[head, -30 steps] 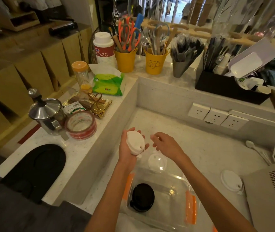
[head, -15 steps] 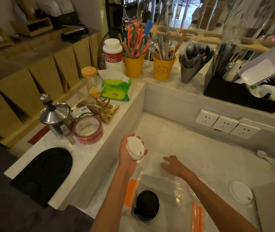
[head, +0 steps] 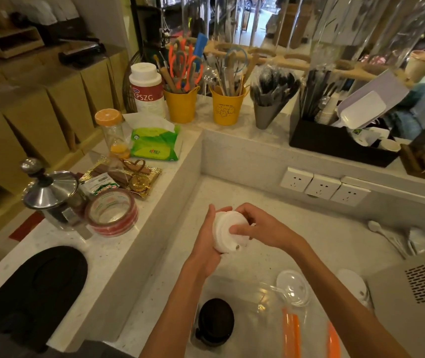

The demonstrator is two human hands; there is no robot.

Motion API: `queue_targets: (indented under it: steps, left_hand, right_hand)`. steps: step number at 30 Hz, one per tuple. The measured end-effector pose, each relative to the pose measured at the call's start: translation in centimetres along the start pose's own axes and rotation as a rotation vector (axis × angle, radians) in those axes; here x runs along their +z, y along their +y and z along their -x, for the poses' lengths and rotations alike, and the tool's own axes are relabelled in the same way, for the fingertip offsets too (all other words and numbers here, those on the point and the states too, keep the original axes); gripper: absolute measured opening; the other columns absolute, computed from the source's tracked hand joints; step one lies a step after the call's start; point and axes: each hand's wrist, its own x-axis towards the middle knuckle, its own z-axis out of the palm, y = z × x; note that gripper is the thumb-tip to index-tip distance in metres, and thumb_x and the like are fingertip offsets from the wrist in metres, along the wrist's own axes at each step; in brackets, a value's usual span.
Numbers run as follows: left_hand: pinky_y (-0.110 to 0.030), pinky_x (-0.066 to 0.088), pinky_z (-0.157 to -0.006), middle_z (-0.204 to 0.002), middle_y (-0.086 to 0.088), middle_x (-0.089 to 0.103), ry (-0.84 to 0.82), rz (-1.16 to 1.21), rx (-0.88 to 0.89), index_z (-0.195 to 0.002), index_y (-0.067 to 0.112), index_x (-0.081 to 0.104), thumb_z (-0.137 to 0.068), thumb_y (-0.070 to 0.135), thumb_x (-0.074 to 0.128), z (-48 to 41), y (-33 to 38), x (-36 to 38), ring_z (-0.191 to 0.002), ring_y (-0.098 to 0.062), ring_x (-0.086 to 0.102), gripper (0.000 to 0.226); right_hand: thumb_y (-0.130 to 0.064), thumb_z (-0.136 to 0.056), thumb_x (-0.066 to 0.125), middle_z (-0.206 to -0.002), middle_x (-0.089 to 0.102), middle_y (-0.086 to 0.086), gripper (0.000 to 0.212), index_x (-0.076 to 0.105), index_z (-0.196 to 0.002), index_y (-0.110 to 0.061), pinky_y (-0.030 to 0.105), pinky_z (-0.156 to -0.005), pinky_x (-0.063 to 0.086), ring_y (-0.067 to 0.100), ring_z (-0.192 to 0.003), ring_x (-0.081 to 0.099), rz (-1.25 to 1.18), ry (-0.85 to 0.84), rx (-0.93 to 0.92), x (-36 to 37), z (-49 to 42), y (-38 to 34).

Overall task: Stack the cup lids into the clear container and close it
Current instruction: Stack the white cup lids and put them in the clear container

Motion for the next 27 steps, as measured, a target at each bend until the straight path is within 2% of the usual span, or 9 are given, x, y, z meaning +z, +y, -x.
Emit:
queue_targets:
  steps: [5,7,9,11,13,18,22,25,27]
  left_hand:
    - [-0.060,0.053,-0.099,-0.128,-0.016,0.071,-0.038,0.155,0.037,-0.134,0.022,0.061,-0.086,0.077,0.048,0.2,0.4,0.2,-0.117,-0.037,0.068,0.074]
    - [-0.061,0.051,-0.101,-0.128,-0.015,0.071,-0.017,0.150,0.046,-0.133,0.024,0.063,-0.084,0.080,0.044,0.3,0.5,0.1,-0.118,-0.036,0.068,0.077]
    - [-0.057,0.057,-0.094,-0.126,-0.014,0.073,0.019,0.130,0.050,-0.131,0.026,0.065,-0.088,0.080,0.037,0.4,0.6,0.1,-0.116,-0.035,0.070,0.074]
    - [-0.045,0.062,-0.078,-0.118,-0.011,0.076,0.065,0.088,0.051,-0.125,0.030,0.069,-0.089,0.082,0.034,0.5,0.6,0.1,-0.108,-0.031,0.074,0.072]
    - [-0.041,0.061,-0.076,-0.120,-0.010,0.075,0.085,0.040,0.046,-0.125,0.031,0.069,-0.086,0.085,0.033,0.6,0.4,0.0,-0.108,-0.029,0.074,0.075]
    - [-0.039,0.062,-0.074,-0.122,-0.016,0.073,0.071,0.005,0.012,-0.128,0.021,0.069,-0.090,0.080,0.036,0.6,0.2,-0.2,-0.108,-0.031,0.074,0.077]
    - [-0.033,0.060,-0.061,-0.104,-0.013,0.076,0.040,0.021,-0.023,-0.120,0.018,0.073,-0.091,0.077,0.043,0.8,-1.0,0.2,-0.088,-0.024,0.075,0.073]
    - [-0.032,0.059,-0.062,-0.104,-0.011,0.076,0.042,0.068,-0.024,-0.121,0.025,0.071,-0.092,0.071,0.048,0.9,-1.5,0.5,-0.087,-0.022,0.074,0.059]
    - [-0.034,0.061,-0.066,-0.110,-0.010,0.075,0.042,0.077,-0.016,-0.123,0.026,0.070,-0.093,0.064,0.054,0.9,-1.8,0.7,-0.090,-0.022,0.074,0.052]
  right_hand:
    - [-0.028,-0.082,0.079,-0.125,0.037,-0.002,0.072,0.039,-0.142,-0.035,0.022,-0.054,0.057,0.010,-0.105,0.050,-0.027,0.174,-0.035,1.9,-0.3,-0.2]
    - [-0.027,-0.084,0.076,-0.124,0.038,-0.002,0.066,0.042,-0.140,-0.039,0.030,-0.058,0.061,0.015,-0.109,0.051,-0.079,0.195,-0.043,2.5,-0.4,-0.4]
    - [-0.035,-0.087,0.071,-0.126,0.042,-0.004,0.049,0.053,-0.133,-0.039,0.038,-0.077,0.061,0.017,-0.114,0.053,-0.034,0.171,-0.056,2.9,-0.3,-0.4]
    - [-0.049,-0.083,0.069,-0.133,0.041,-0.006,0.058,0.050,-0.137,-0.043,0.036,-0.095,0.055,0.012,-0.121,0.049,0.058,0.097,-0.051,3.3,0.0,-0.5]
    - [-0.056,-0.076,0.072,-0.138,0.039,-0.009,0.067,0.042,-0.137,-0.052,0.034,-0.100,0.051,0.012,-0.124,0.045,0.120,0.033,-0.060,3.6,0.3,-0.8]
    - [-0.051,-0.078,0.073,-0.141,0.041,-0.012,0.073,0.035,-0.141,-0.050,0.038,-0.103,0.048,0.016,-0.126,0.047,0.265,-0.031,-0.074,3.3,1.1,-1.2]
    - [-0.062,-0.077,0.066,-0.123,0.052,-0.006,0.067,0.041,-0.138,-0.047,0.037,-0.091,0.054,0.017,-0.104,0.059,0.384,0.067,0.019,3.6,1.8,-1.3]
    - [-0.060,-0.078,0.066,-0.116,0.054,-0.005,0.060,0.044,-0.132,-0.049,0.037,-0.090,0.054,0.016,-0.101,0.058,0.297,0.108,0.006,4.2,2.6,-1.0]
    - [-0.070,-0.073,0.061,-0.110,0.057,-0.007,0.064,0.047,-0.131,-0.046,0.033,-0.084,0.054,0.013,-0.097,0.059,0.352,0.207,0.060,4.5,2.9,-0.5]
